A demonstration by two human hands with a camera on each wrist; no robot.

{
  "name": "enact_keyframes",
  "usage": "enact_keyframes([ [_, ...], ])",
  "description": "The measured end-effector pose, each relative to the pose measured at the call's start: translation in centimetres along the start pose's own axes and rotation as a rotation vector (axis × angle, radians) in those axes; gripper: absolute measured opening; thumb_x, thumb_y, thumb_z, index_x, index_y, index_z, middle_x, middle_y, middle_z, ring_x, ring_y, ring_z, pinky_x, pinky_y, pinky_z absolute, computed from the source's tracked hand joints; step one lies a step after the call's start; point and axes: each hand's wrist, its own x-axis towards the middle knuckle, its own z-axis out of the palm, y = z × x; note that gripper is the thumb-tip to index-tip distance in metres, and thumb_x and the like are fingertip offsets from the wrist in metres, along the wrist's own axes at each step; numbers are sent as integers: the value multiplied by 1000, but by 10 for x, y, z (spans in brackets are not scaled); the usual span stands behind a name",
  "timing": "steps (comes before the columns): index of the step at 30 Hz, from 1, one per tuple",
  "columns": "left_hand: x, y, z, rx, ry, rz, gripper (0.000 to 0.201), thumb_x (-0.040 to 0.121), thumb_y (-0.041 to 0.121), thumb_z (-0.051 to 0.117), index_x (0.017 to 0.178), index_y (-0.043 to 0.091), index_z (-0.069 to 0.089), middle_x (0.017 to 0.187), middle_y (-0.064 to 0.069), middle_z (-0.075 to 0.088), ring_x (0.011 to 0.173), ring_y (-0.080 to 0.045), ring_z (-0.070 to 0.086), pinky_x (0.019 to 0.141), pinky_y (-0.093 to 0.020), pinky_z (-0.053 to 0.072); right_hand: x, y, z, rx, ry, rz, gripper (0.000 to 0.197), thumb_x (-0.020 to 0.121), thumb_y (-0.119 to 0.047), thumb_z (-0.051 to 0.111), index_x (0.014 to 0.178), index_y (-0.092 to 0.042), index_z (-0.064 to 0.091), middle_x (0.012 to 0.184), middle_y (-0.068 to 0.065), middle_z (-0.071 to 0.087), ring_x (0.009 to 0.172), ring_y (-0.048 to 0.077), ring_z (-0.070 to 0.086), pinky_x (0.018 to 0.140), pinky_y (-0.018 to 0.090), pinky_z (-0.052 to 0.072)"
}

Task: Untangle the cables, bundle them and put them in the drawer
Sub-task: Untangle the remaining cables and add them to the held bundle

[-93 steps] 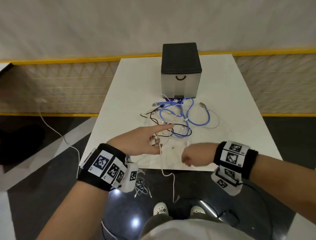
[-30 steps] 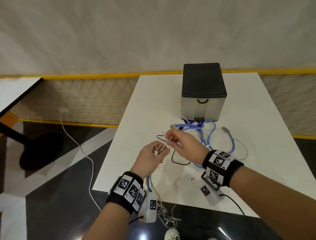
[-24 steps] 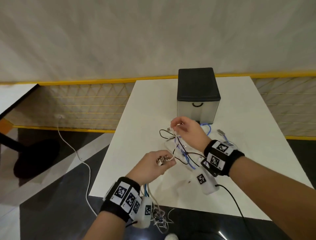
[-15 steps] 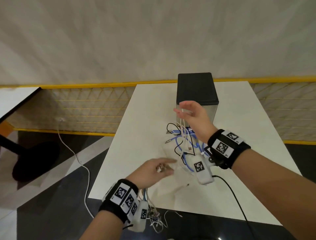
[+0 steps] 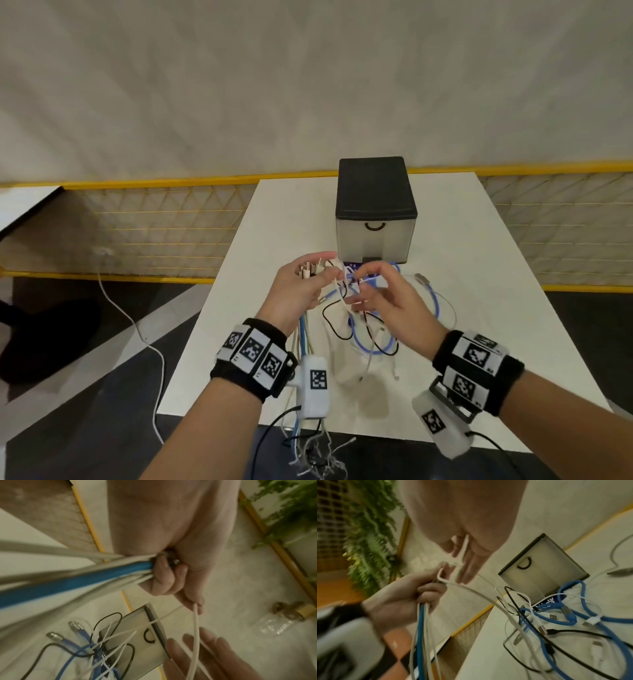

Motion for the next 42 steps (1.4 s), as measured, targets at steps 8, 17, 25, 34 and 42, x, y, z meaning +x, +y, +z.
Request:
enact_keyframes([
  [8,-9,4,13,481,-298,203,20,78,19,83,92,25,70,94,7,71,85,-4,60,81,-19,46,54,-49,-14,514,-24,264,31,101,-19,43,124,-2,55,104,14,69,80,22,69,70,29,59],
  [17,-9,3,4,54,1,83,12,97,22,63,97,11,67,98,-11,76,44,-11,33,41,-16,29,52,-56,-16,259,-109,89,27,96,-2,49,121,-6,58,109,10,67,69,9,63,70,23,55],
  [25,6,26,4,-275,142,106,7,100,21,56,98,15,55,104,-5,76,43,-6,28,39,-15,26,8,-15,-4,-48,-331,55,31,97,3,41,103,-13,68,100,10,68,61,12,44,60,17,41],
  [34,15,38,5,-332,318,217,13,96,26,63,108,20,60,76,1,62,45,-4,35,40,-16,29,-15,1,-10,-60,-361,120,33,97,6,40,104,-10,69,98,8,69,59,10,46,59,17,40],
  [42,12,43,-12,-254,393,299,19,101,32,54,112,26,69,60,6,53,55,-6,45,50,-22,35,-28,12,-18,-32,-329,117,14,99,-5,45,104,-6,58,88,8,66,63,21,41,60,28,36],
])
